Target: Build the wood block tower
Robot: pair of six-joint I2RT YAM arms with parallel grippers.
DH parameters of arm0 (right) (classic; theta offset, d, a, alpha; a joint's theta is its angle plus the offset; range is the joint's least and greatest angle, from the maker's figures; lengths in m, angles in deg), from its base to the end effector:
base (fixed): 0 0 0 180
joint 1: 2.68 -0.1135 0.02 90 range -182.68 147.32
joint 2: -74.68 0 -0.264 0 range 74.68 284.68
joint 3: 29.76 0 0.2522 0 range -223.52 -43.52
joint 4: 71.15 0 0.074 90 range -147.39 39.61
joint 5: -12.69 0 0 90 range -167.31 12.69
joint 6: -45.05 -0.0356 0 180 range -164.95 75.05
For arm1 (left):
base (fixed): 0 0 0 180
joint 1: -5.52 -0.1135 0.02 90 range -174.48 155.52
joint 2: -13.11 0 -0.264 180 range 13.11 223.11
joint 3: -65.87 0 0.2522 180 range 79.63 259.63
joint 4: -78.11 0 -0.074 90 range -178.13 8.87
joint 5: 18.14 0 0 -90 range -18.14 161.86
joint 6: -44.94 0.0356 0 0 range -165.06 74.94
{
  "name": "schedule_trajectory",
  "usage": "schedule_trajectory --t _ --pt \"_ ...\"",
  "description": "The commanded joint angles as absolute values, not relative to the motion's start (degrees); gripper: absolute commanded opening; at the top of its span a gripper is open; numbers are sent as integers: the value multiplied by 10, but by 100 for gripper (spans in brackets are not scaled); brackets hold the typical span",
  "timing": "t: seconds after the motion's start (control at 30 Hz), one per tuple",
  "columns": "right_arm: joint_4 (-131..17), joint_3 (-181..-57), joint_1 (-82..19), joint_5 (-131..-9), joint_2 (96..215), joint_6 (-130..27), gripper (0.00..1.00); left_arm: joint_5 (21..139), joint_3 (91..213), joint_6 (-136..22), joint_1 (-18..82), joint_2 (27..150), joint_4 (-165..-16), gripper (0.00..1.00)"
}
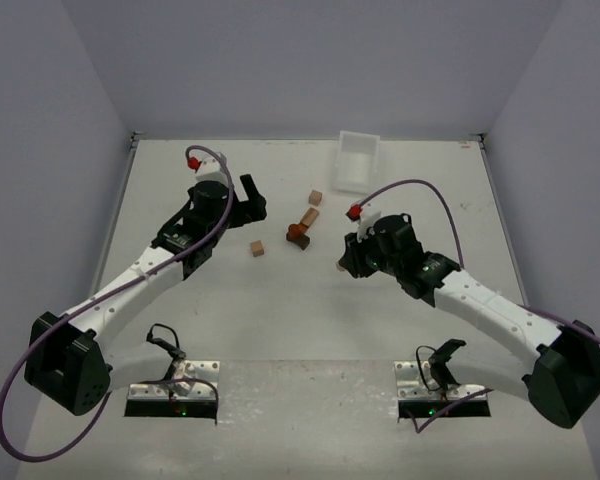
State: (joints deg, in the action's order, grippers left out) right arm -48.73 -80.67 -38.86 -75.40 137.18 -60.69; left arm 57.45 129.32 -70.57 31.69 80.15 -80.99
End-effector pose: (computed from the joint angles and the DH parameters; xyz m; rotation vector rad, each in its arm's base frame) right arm 0.1898 0.1403 0.2357 -0.4128 2.1788 0.5492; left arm 0.2439 -0.1100 0.2958 -0.1506 1.9935 -0.3320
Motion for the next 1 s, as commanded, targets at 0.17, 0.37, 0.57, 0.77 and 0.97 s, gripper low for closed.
schedule_trajectory --t 0.17,0.37,0.57,0.77,0.97 --pt "-527 -958 -441 -818 1544 -464 0 531 1247 -767 288 774 -793 100" --pt "-521 -1046 -442 -805 1659 -397 0 492 1211 -771 286 729 -799 100" --pt "-523 -1093 -443 -788 1717 -380 0 473 1195 -771 285 701 -805 100" --pt "-499 -1135 -443 -785 1759 -379 0 469 1191 -770 285 701 -809 100" --pt "-493 -1158 -442 -786 1791 -383 0 466 1190 -768 285 702 -811 100"
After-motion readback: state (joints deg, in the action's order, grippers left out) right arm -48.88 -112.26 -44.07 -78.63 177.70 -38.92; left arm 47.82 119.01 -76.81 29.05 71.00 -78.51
